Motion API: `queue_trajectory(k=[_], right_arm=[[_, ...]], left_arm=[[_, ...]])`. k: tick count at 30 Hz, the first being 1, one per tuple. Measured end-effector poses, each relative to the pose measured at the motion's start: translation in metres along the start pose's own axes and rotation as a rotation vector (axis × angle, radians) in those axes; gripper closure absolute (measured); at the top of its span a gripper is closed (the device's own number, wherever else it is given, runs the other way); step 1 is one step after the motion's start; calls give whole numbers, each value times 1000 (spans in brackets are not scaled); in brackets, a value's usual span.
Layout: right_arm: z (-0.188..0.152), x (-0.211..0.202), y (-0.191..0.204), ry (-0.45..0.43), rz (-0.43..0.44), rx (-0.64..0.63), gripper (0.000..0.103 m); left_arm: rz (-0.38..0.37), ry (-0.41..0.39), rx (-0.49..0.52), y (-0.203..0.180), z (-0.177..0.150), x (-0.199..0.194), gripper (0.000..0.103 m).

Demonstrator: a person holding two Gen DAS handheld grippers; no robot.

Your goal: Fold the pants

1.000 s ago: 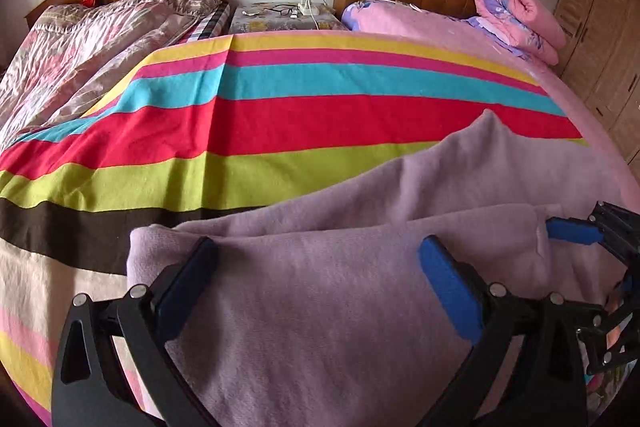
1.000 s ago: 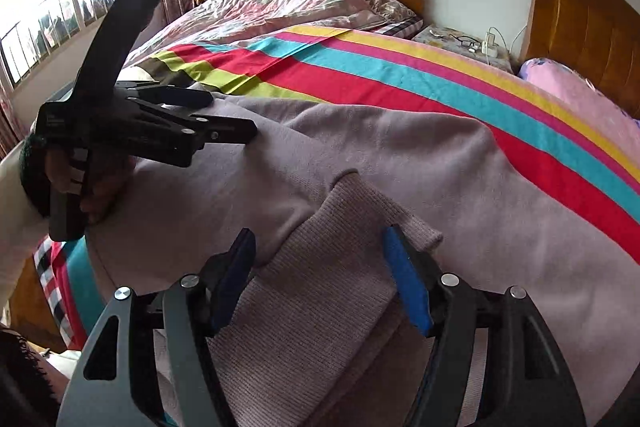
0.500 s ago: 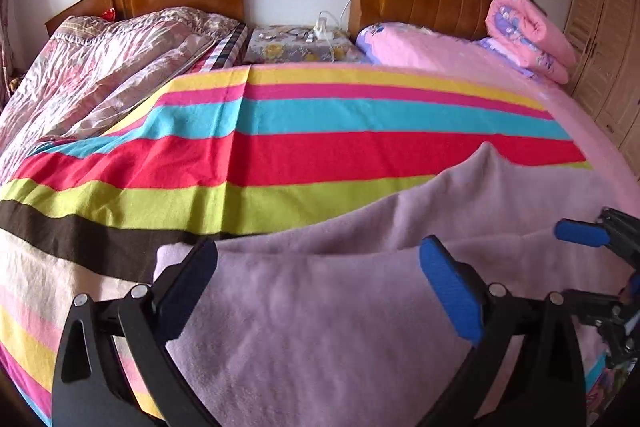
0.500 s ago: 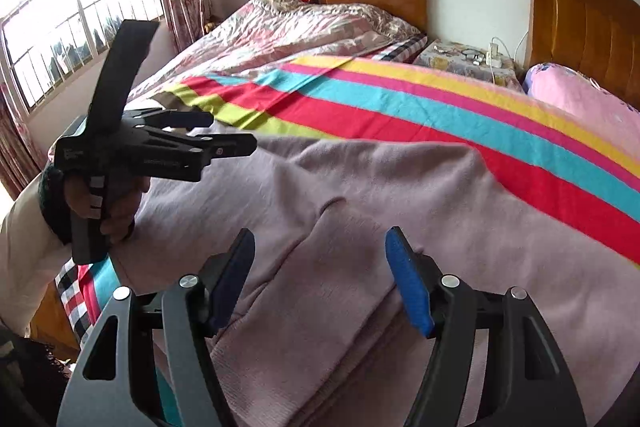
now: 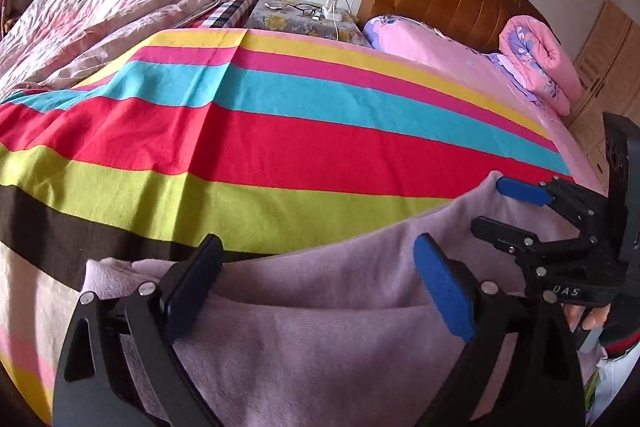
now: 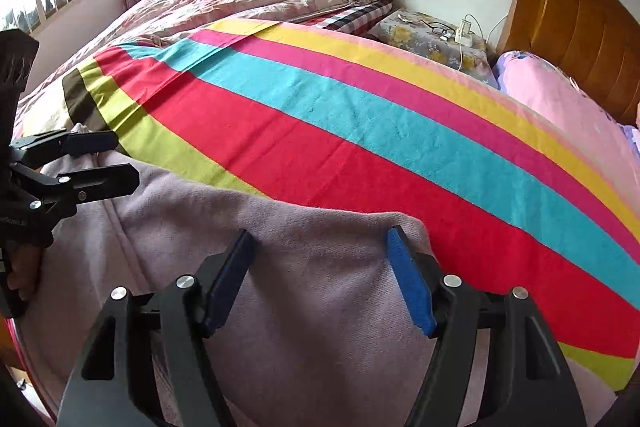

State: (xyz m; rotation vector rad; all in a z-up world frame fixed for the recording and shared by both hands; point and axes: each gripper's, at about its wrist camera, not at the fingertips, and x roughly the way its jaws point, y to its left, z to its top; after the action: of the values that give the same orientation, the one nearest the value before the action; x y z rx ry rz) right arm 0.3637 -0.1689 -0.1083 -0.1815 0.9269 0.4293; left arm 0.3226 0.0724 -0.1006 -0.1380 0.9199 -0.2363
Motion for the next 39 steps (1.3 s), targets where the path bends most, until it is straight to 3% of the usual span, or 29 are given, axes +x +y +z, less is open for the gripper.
queue_trajectory(k=[4,6,9,11,14,16,18,21,23,26,31,34,36,37,39], right_arm=[[1,-10,10,-46,-76,25,38],[6,-16,23,-79,-39,-1,35],[14,-5,49,-15,-12,-119,23],[14,12,61,36,-46,-193,18],[19,14,44,42,-94,-104,15],[19,3,36,8,-145,-44,18],[20,-7,43,-32,-117,-32,19],[19,1,75,-15,-60,-168,19],[19,16,89,11,-74,-227,15],[22,20,69,26,-71,-126,13],[8,-5,36,-37,-185,-61,15],[-5,-19,14,-34,-134,18,15],[-16,-7,10,48,-89,-13,14],[-19,-6,3,38,-72,-6,14],[-18,-6,-22,49,-81,82,14]], left_arm=[[62,-17,-15,0,0,0,7],[60,-59,-66,8,0,-7,9],[66,-107,-124,18,-1,-16,9],[75,-114,-132,19,-1,-19,9],[80,-120,-141,19,-1,-21,9],[71,-129,-157,21,-2,-23,9],[63,-134,-174,23,-2,-23,9],[62,-150,-194,30,-3,-26,9],[60,-156,-205,31,-4,-28,9],[59,-153,-209,31,-4,-27,9],[72,-145,-198,27,-3,-26,8],[91,-138,-186,23,-2,-24,8],[100,-132,-178,22,-2,-22,8],[101,-131,-177,21,-2,-22,8],[99,-133,-180,22,-1,-22,8]])
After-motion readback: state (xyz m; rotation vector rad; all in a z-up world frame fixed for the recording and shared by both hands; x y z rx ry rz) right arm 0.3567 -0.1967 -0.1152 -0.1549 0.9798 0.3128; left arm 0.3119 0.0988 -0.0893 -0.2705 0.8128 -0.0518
